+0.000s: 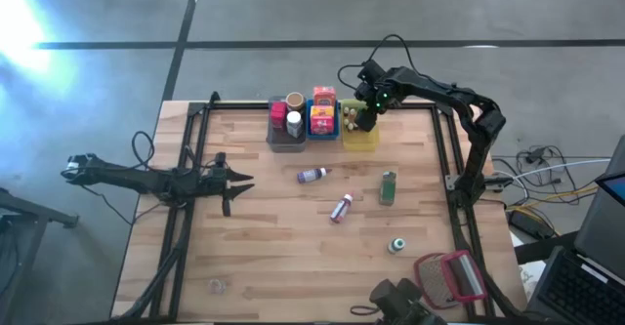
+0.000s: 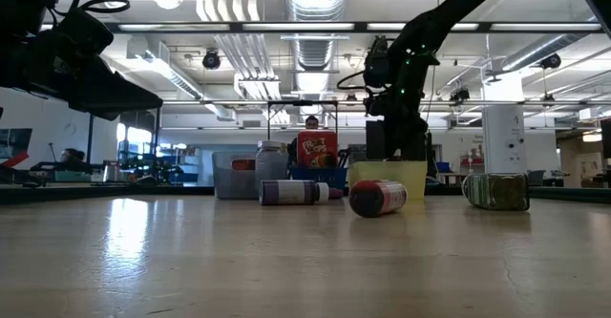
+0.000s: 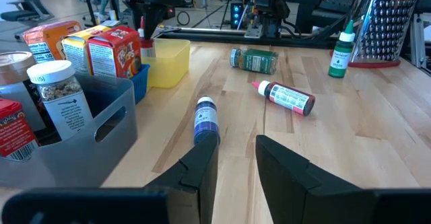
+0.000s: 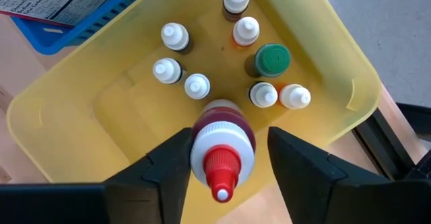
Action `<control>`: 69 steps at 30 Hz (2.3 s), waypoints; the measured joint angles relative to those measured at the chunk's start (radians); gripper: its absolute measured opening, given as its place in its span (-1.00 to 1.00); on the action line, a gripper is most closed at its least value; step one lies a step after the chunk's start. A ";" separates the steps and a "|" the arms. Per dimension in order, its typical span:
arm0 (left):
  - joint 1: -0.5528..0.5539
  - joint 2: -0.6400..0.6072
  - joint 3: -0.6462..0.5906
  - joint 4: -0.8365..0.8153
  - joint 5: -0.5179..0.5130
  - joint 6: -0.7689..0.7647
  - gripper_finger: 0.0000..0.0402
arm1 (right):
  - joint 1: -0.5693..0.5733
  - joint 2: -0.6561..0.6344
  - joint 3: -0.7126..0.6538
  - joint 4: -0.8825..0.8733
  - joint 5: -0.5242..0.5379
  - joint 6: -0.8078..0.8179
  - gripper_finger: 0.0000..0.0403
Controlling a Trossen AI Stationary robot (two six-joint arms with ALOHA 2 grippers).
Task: Pick & Place Kitchen Items
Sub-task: Put the red food coloring bottle into the yellow bin, then put the large green food coloring bottle into the yellow bin
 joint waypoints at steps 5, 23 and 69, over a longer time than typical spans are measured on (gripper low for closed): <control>0.000 0.000 0.000 0.000 0.000 0.000 -0.46 | 0.001 -0.001 0.000 0.000 0.000 -0.014 -0.03; 0.000 0.000 0.000 0.000 0.000 0.000 -0.46 | 0.004 -0.109 0.000 0.031 0.000 -0.020 -0.12; 0.000 0.000 0.000 0.000 0.000 0.000 -0.46 | 0.598 -0.659 -0.063 -0.248 0.028 0.293 -0.28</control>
